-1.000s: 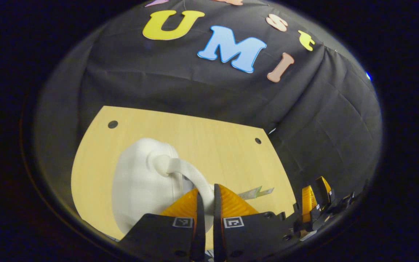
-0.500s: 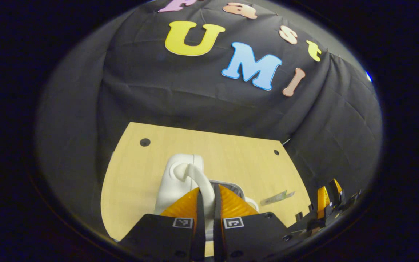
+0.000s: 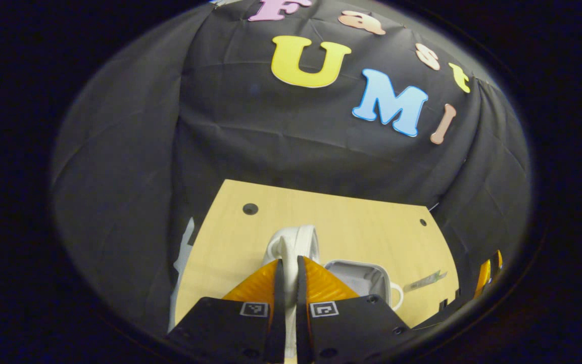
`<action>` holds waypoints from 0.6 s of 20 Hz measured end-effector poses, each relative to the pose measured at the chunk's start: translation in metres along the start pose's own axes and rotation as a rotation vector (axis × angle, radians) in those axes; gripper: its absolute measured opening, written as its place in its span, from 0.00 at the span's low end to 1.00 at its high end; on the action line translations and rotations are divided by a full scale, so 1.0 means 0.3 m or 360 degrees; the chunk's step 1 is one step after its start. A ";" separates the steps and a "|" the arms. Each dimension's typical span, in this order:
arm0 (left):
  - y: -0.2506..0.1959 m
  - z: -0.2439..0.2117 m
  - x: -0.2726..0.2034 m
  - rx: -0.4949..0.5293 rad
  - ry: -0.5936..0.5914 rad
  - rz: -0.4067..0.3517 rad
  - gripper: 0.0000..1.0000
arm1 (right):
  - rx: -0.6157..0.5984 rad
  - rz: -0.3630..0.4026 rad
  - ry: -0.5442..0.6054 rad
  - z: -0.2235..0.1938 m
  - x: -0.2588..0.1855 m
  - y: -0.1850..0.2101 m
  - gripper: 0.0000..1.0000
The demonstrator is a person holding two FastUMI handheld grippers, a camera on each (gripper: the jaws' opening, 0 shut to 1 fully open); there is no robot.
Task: First open the suitcase, pack the skin care products into it, and then close the suitcase.
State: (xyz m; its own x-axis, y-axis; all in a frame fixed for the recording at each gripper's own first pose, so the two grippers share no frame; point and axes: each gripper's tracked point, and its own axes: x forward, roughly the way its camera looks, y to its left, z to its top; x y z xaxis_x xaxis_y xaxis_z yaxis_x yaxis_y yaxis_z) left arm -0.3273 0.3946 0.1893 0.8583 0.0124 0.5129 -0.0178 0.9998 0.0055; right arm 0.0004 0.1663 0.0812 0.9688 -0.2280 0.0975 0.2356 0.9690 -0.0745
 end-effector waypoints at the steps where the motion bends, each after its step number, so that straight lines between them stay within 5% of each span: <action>1: 0.030 -0.006 0.002 -0.0017 0.0003 0.0012 0.15 | -0.0002 -0.0002 0.0000 0.002 0.001 0.003 0.94; 12: 0.481 -0.235 0.199 -0.0058 0.0157 0.0288 0.16 | 0.0021 0.0004 0.0010 0.014 -0.001 0.059 0.94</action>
State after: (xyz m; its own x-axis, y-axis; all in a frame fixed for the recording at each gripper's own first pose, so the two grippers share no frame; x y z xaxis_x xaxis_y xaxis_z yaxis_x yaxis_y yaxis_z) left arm -0.2426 0.5406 0.1602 0.8888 0.1912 0.4164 -0.1591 0.9810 -0.1109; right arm 0.0038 0.1838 0.0842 0.9699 -0.2259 0.0913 0.2319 0.9708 -0.0617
